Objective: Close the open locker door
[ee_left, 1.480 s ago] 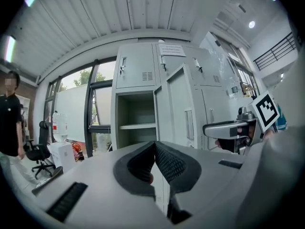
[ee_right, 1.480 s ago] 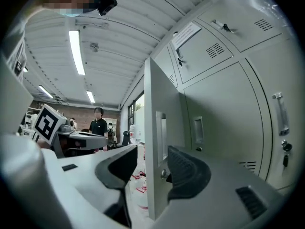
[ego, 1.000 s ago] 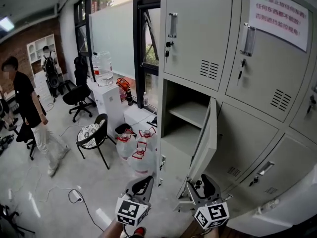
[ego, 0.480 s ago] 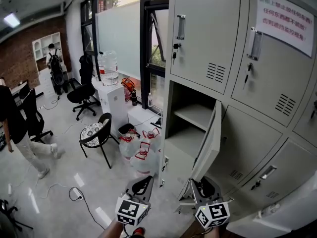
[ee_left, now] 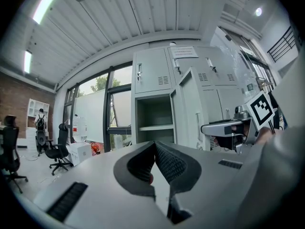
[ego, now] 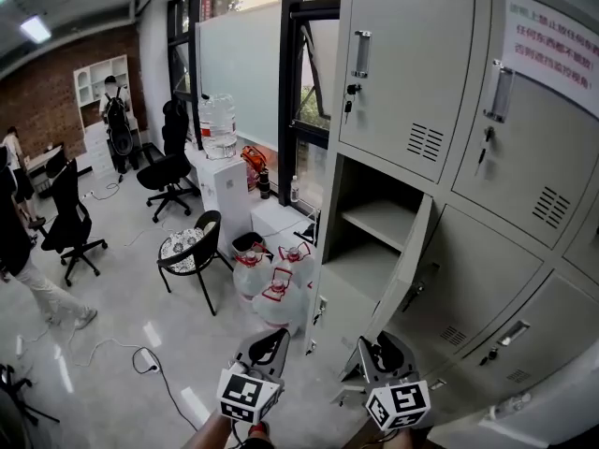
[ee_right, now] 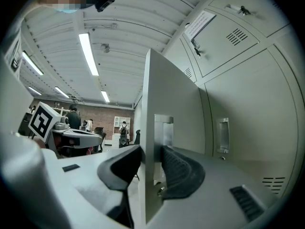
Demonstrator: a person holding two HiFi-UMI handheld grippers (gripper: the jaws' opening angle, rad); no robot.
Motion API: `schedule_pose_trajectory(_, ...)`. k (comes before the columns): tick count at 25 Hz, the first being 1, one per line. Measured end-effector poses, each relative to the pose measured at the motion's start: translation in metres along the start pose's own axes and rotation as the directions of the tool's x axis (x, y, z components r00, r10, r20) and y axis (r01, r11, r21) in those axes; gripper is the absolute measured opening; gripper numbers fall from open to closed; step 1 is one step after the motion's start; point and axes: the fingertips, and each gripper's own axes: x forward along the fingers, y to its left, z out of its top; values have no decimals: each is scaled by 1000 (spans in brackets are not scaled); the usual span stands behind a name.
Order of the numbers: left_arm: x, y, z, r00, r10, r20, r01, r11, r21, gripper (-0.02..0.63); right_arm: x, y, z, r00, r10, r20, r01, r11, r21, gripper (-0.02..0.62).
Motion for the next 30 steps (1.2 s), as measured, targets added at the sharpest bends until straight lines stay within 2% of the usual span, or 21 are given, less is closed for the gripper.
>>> schedule_pose_trajectory(9, 17, 21, -4, 999, -41, 0, 41, 999, -5, 21, 21, 15, 1, 999, -43, -1, 43, 999, -1, 146)
schedule_pose_trajectory(16, 42, 64, -6, 991, -132, 1, 132, 991, -4, 21, 49, 26, 2, 989, -151, 5, 151, 989, 2, 144)
schedule_pose_trajectory(24, 71, 109, -8, 965, -262, 4, 262, 965, -9, 21, 87, 38, 2, 956, -292, -1, 292, 956, -3, 143)
schedule_pose_trajectory(30, 90, 139, -4, 943, -332, 20, 333, 943, -12, 21, 112, 40, 2, 921, -390, -19, 390, 921, 3, 143)
